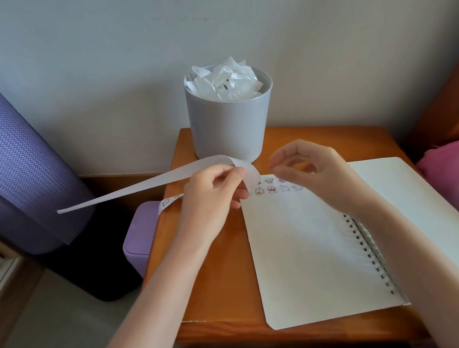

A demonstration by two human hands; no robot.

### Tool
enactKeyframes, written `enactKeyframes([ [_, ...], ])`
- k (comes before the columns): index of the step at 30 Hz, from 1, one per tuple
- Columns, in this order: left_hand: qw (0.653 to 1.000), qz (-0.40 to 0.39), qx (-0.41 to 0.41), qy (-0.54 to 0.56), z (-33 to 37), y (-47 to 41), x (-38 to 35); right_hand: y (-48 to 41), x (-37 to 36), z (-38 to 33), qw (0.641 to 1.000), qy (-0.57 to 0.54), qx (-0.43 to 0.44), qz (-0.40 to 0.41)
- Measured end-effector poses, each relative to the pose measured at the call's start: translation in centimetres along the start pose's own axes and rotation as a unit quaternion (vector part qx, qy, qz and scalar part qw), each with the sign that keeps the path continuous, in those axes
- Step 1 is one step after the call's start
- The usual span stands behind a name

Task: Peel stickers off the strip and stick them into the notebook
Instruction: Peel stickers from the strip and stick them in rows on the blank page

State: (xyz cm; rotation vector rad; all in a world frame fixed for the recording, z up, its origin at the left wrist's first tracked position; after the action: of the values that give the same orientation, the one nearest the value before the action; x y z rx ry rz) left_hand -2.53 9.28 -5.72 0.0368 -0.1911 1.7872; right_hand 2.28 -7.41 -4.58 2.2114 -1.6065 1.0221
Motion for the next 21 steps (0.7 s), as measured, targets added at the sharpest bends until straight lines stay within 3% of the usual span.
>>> enactKeyframes([
  [4, 1.000, -0.003, 0.005, 0.013, 0.0, 0.1, 0.0, 0.3, -1.7, -1.6, 0.998, -0.021, 0.042, -0.042],
  [10, 0.998, 0.006, -0.001, 0.063, 0.4, 0.1, 0.2, 0.4, -1.5, -2.0, 0.997, -0.045, 0.056, -0.009],
  [21, 0.999, 0.001, 0.015, 0.050, -0.1, -0.1, -0.1, 0.4, -1.5, -1.5, 0.997, -0.071, 0.018, 0.004],
])
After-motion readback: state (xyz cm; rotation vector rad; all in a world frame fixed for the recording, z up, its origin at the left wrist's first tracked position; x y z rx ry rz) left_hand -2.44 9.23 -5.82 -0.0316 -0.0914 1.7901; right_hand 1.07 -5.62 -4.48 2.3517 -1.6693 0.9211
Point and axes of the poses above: each hand's wrist, its own y-axis away from the middle knuckle, its own x-axis out of the back of the hand, z = x × y, the point moved 6 cm from there along -y, towards the middle knuckle, and after that the axes turned 9 degrees about y, right-handed, at the moved point
